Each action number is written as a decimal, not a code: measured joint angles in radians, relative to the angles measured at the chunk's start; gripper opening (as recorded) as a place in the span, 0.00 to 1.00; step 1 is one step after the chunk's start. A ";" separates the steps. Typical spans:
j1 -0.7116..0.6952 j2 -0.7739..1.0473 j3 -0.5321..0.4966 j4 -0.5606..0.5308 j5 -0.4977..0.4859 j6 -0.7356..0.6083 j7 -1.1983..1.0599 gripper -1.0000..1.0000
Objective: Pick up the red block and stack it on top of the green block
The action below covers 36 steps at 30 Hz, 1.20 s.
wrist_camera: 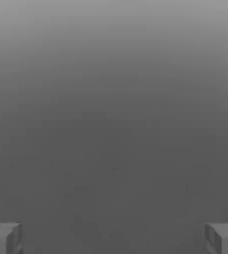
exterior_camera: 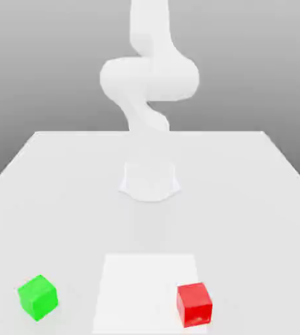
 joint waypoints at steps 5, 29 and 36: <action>-0.005 0.188 0.035 -0.039 -0.032 0.074 0.014 0.50; 0.056 1.052 0.080 -0.166 -0.091 0.490 0.025 0.50; 0.064 1.087 0.070 -0.161 -0.102 0.519 0.033 0.00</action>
